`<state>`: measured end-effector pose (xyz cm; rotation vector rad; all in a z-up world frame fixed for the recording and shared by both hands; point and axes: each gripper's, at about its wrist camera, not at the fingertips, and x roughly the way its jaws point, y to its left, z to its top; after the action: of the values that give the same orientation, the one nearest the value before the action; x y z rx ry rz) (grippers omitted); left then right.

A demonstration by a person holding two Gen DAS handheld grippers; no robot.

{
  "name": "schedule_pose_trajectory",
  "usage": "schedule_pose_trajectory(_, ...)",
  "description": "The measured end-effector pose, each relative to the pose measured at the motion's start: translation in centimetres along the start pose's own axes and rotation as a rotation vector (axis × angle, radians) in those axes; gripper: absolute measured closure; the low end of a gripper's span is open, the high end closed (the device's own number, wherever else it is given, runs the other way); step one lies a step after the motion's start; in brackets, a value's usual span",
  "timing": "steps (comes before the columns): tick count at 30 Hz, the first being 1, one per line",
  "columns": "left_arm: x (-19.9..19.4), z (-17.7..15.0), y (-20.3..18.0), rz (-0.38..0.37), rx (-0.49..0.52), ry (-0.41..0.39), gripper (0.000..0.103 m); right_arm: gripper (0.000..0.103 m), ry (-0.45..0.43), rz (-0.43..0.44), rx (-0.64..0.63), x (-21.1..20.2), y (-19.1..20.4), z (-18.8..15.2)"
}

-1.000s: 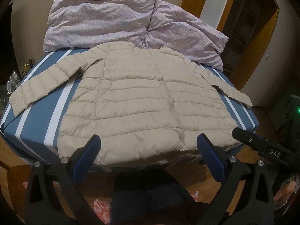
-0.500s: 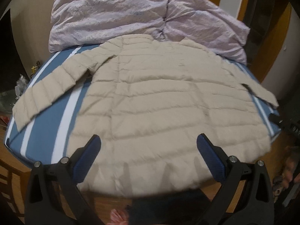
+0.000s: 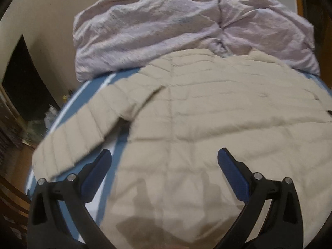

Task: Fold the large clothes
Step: 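Grasp the jacket sleeve cuff with the right gripper and lift it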

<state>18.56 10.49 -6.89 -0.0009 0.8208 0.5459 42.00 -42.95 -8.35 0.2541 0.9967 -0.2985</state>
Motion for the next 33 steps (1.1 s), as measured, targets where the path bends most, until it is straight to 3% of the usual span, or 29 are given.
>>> schedule_pose_trajectory(5, 2.7, 0.1, -0.3, 0.061, 0.016, 0.028, 0.002, 0.012, 0.038, -0.068, 0.152, 3.7, -4.1, 3.8)
schedule_pose_trajectory(9, 4.2, -0.6, -0.7, 0.084, 0.028, 0.056, 0.002, 0.014, 0.016, -0.132, 0.220, 5.2, -6.4, 5.7)
schedule_pose_trajectory(18, 5.4, -1.0, -0.5, 0.053, 0.007, 0.099, 0.002, 0.033, 0.035, -0.087, 0.281, 7.0, -8.5, 6.5)
schedule_pose_trajectory(22, 5.7, -1.0, -0.4, 0.037, 0.002, 0.115, 0.002, 0.048, 0.003, -0.095, 0.236, 6.5, -7.9, 5.8)
schedule_pose_trajectory(26, 5.9, -1.1, -0.1, 0.013, -0.015, 0.123, 0.002, 0.080, -0.006, -0.077, 0.210, 6.4, -6.8, 5.9)
schedule_pose_trajectory(29, 6.2, -1.2, 0.6, -0.030, -0.054, 0.139, 0.002, 0.090, -0.037, -0.106, 0.166, 5.1, -5.0, 6.1)
schedule_pose_trajectory(33, 6.8, -1.4, 1.6, -0.104, -0.127, 0.168, 0.002, 0.091, -0.101, -0.093, 0.074, 3.1, -1.3, 6.7)
